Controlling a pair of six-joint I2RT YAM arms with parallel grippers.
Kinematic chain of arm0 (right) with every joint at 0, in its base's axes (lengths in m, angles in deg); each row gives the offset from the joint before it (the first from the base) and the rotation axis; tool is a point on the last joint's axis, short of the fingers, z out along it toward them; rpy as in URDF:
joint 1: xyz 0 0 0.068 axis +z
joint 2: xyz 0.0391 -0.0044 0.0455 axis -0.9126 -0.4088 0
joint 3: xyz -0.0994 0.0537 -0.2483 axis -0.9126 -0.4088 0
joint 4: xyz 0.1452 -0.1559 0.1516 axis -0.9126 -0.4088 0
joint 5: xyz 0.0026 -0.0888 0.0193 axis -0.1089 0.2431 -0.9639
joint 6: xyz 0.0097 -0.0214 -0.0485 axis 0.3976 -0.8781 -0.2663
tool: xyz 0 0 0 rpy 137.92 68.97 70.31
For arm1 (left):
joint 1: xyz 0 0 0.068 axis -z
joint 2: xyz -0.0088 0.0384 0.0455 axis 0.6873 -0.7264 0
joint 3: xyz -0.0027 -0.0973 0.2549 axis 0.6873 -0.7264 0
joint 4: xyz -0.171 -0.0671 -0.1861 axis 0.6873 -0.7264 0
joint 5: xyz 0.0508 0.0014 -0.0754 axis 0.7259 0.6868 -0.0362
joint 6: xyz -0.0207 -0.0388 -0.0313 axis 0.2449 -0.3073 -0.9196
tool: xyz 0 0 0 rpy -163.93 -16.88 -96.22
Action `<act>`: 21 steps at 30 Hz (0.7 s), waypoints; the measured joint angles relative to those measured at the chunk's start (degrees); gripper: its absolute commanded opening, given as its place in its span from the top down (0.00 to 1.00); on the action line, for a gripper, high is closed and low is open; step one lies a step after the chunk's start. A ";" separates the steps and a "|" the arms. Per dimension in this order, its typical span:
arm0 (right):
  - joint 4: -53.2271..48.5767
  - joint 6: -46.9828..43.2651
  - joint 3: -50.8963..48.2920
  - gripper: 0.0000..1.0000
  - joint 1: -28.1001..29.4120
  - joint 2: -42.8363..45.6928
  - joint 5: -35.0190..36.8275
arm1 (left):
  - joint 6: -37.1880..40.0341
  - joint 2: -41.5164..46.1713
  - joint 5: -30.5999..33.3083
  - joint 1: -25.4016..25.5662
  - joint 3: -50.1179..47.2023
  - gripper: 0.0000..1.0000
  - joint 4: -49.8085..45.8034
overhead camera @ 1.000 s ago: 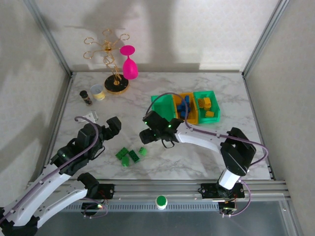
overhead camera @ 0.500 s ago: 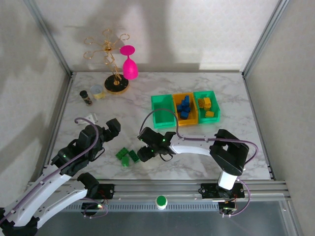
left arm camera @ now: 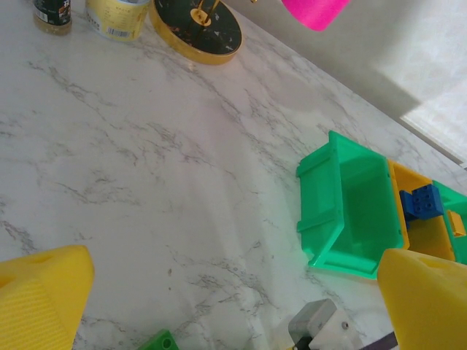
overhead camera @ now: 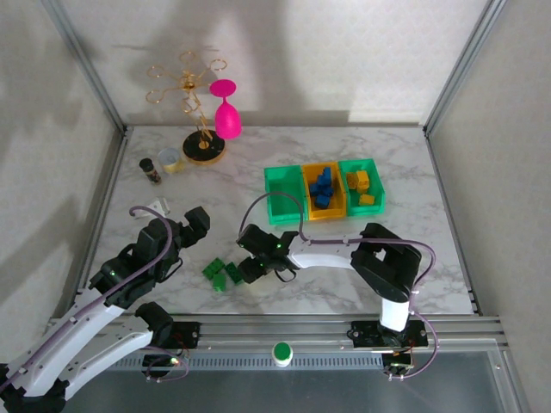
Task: Sort the legos into containers by color
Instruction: Pick up the lego from the bottom-center of the table.
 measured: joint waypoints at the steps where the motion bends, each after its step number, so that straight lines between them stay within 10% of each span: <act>1: -0.02 -0.09 0.79 0.36 0.00 -0.74 0.39 | 0.00 0.00 0.00 0.00 0.00 0.00 0.00; 21: -1.40 -1.20 4.02 0.78 0.02 -3.32 2.56 | 0.02 -0.24 0.17 0.00 -0.02 0.00 0.04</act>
